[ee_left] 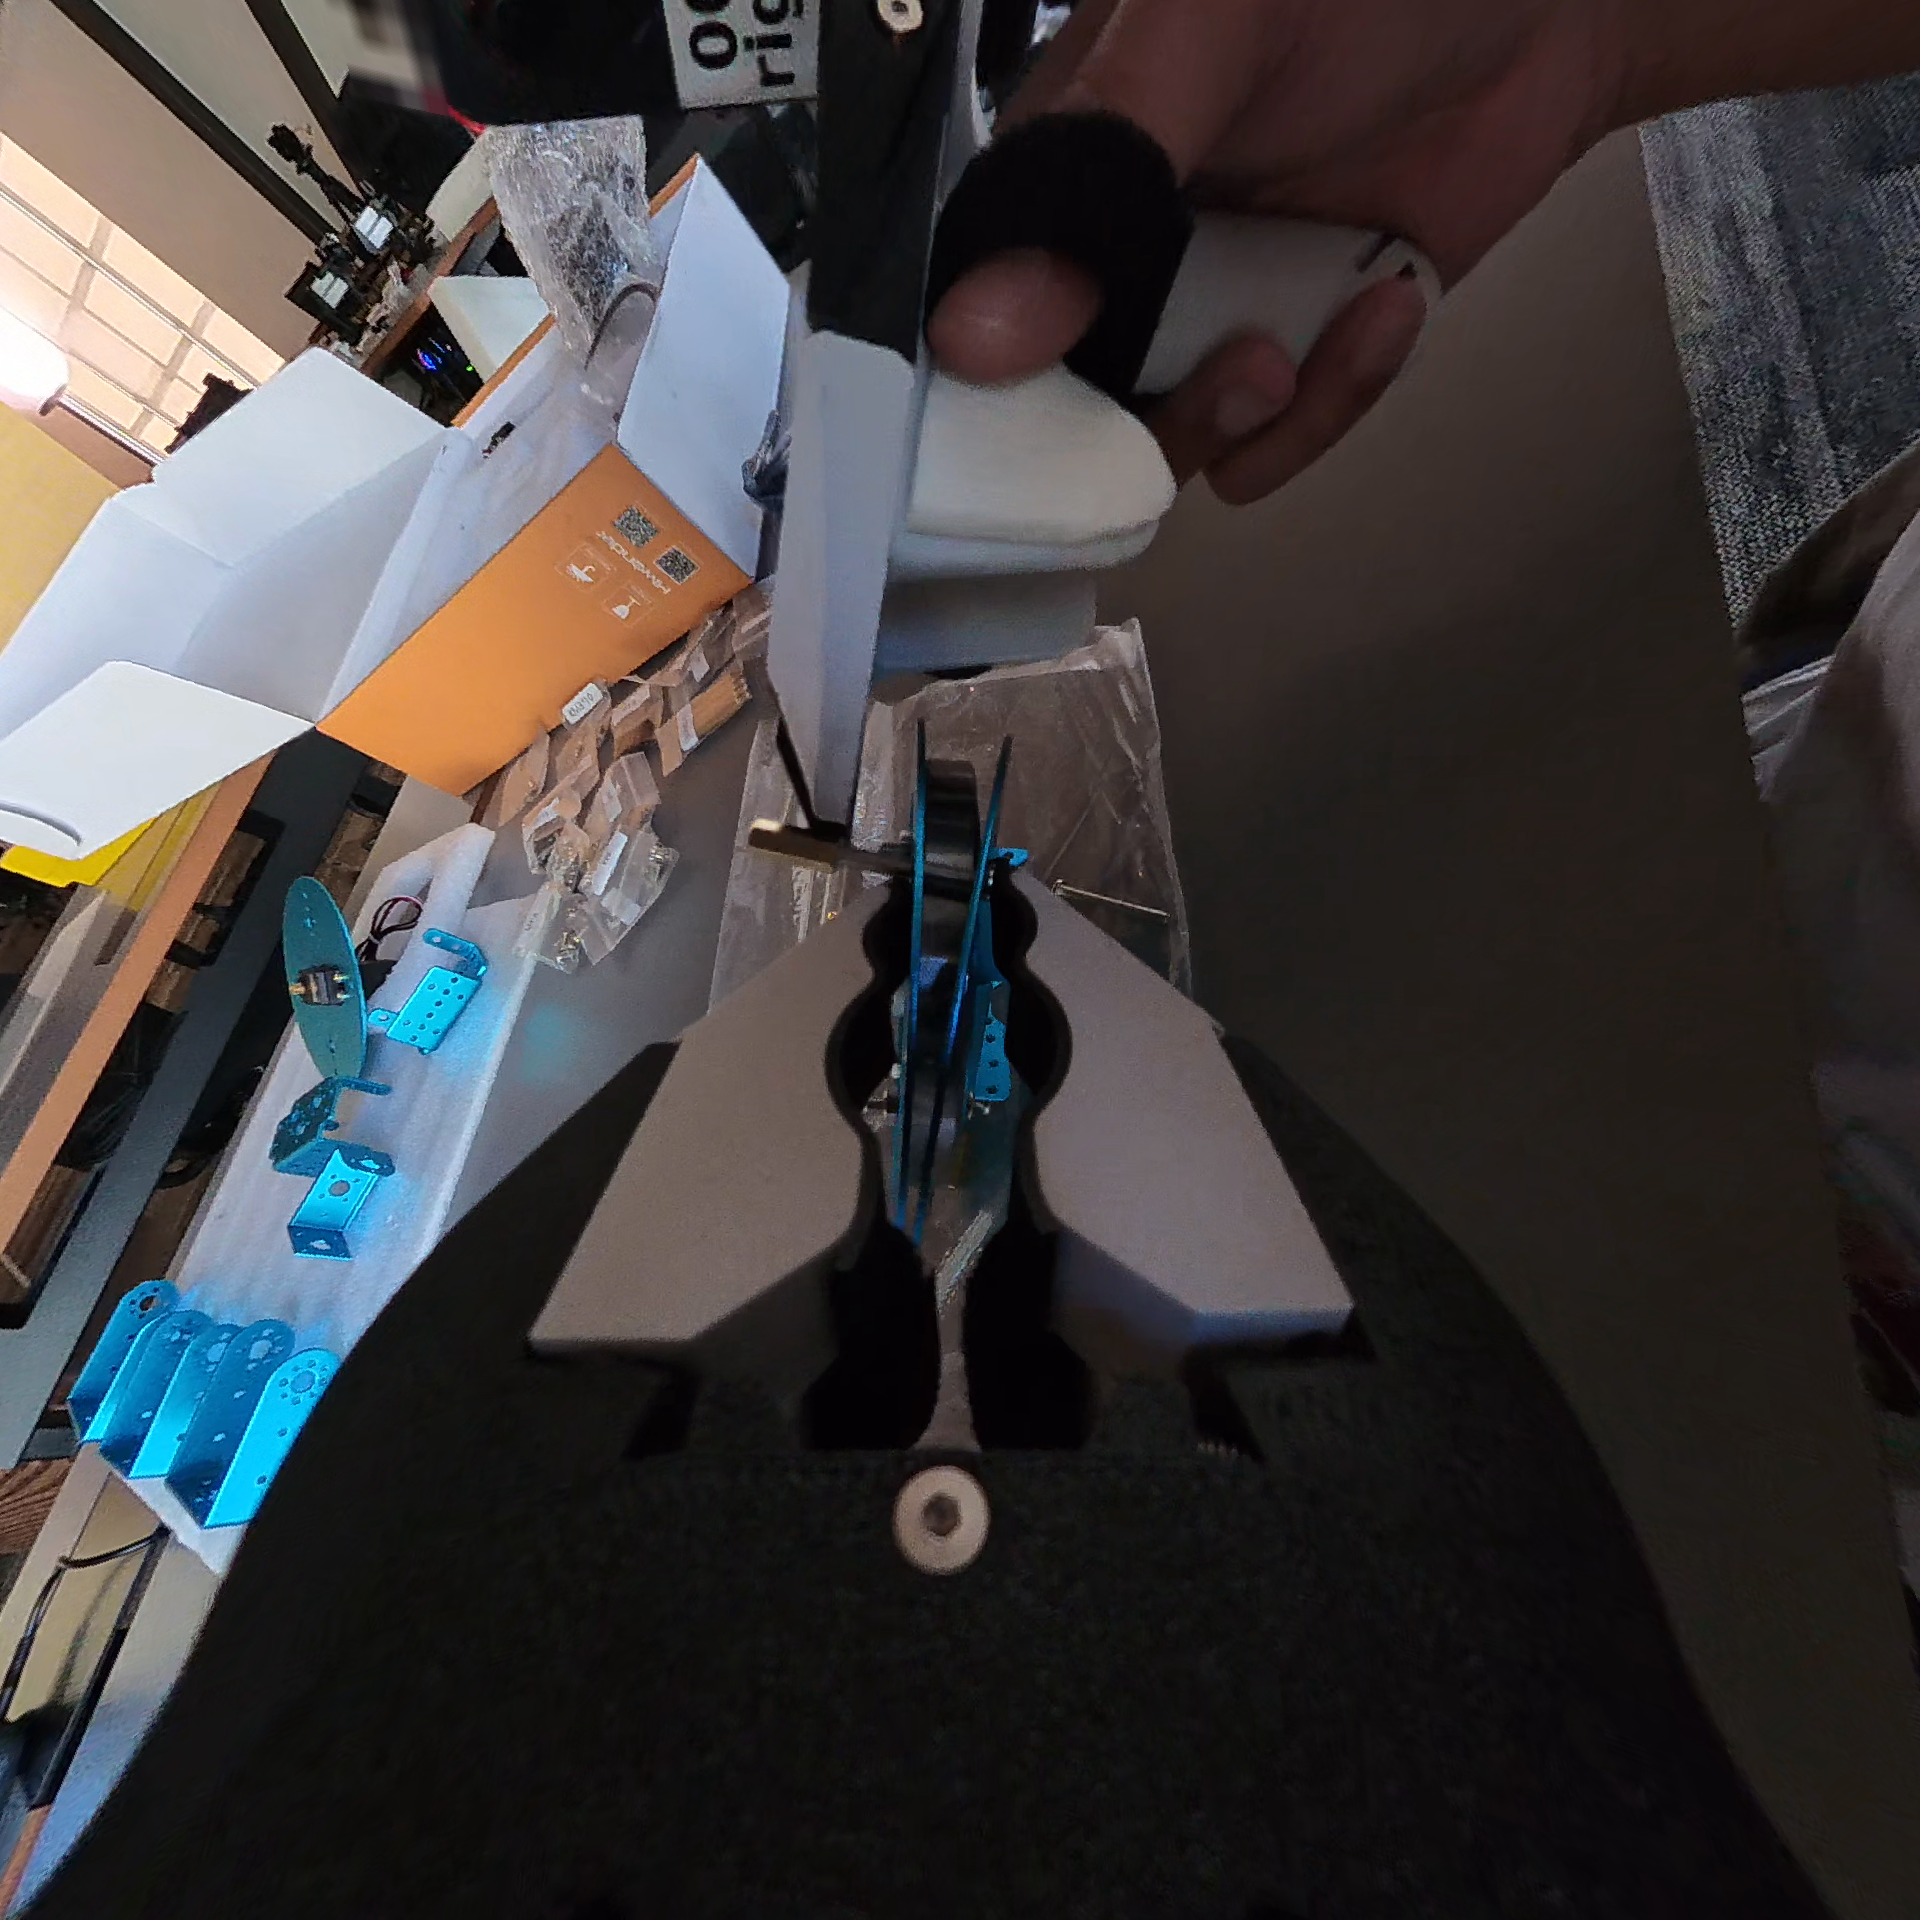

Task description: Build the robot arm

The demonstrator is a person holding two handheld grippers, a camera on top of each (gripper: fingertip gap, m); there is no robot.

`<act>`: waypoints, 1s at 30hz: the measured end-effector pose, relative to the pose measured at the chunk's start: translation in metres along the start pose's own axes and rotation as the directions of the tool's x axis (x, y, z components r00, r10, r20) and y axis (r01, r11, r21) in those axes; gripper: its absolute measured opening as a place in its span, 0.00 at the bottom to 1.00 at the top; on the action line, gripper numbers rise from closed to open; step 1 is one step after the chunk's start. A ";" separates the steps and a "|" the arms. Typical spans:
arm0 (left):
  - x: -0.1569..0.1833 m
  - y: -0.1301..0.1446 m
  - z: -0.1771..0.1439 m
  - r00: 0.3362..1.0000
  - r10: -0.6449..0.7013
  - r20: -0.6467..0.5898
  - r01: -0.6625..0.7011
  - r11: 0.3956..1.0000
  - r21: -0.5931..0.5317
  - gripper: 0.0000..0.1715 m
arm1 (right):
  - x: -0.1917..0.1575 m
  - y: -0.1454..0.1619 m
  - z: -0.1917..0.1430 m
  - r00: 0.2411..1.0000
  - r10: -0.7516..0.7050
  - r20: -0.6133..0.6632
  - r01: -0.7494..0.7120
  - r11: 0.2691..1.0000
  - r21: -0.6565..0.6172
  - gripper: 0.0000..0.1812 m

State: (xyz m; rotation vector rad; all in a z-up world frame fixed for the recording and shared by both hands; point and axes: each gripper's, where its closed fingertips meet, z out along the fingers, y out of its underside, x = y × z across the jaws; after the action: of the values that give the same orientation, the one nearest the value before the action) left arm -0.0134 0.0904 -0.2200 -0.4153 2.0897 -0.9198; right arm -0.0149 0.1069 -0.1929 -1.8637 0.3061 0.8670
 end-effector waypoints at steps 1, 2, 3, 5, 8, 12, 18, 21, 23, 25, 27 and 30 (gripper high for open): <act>0.001 -0.001 -0.001 1.000 0.007 -0.001 -0.007 1.000 0.002 0.08 | 0.000 0.001 -0.001 1.000 -0.007 0.003 0.007 1.000 0.003 0.05; 0.002 -0.001 -0.001 1.000 0.016 0.001 -0.016 1.000 0.002 0.08 | 0.001 0.001 -0.001 1.000 -0.014 0.002 0.014 1.000 0.006 0.02; 0.003 0.000 -0.002 0.999 0.033 0.002 -0.033 0.999 0.002 0.08 | -0.002 -0.003 -0.003 0.999 -0.029 0.024 0.028 0.999 0.030 0.00; 0.005 0.001 -0.004 0.998 0.063 -0.007 -0.063 0.998 0.011 0.08 | 0.007 -0.011 -0.010 0.997 -0.070 -0.018 0.071 0.995 0.064 0.03; -0.003 0.002 -0.008 0.997 0.038 -0.064 -0.037 0.999 0.021 0.08 | 0.010 -0.012 -0.028 0.940 -0.340 -0.033 0.342 0.939 0.044 0.16; -0.020 0.005 -0.008 0.980 -0.076 -0.185 0.085 0.995 0.044 0.08 | 0.020 -0.005 -0.030 0.775 -0.630 -0.047 0.626 0.776 -0.081 0.28; -0.033 0.006 -0.002 0.935 -0.211 -0.283 0.232 0.972 0.042 0.08 | 0.036 -0.003 0.000 0.688 -0.725 0.013 0.721 0.682 -0.120 0.14; -0.040 0.007 0.002 0.915 -0.286 -0.284 0.300 0.954 0.008 0.09 | 0.040 -0.009 0.000 0.698 -0.716 0.007 0.714 0.695 -0.092 0.10; -0.044 0.008 0.004 0.914 -0.319 -0.250 0.330 0.944 0.001 0.10 | 0.042 -0.010 -0.001 0.728 -0.686 0.004 0.683 0.725 -0.091 0.10; -0.055 0.011 0.005 0.922 -0.351 -0.164 0.357 0.934 0.005 0.14 | 0.047 -0.012 -0.002 0.770 -0.637 -0.032 0.633 0.769 -0.090 0.09; -0.065 0.014 0.000 0.912 -0.403 -0.071 0.405 0.914 0.015 0.19 | 0.049 -0.012 -0.004 0.798 -0.598 -0.080 0.590 0.801 -0.104 0.08; -0.079 0.017 -0.014 0.832 -0.544 0.111 0.538 0.839 0.080 0.21 | 0.049 -0.013 -0.004 0.785 -0.590 -0.190 0.582 0.807 -0.102 0.08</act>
State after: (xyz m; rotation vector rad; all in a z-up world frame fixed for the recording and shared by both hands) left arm 0.0254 0.1529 -0.1837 -1.0557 1.8496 -1.2225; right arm 0.0289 0.1179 -0.2168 -1.9255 -0.1708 0.2412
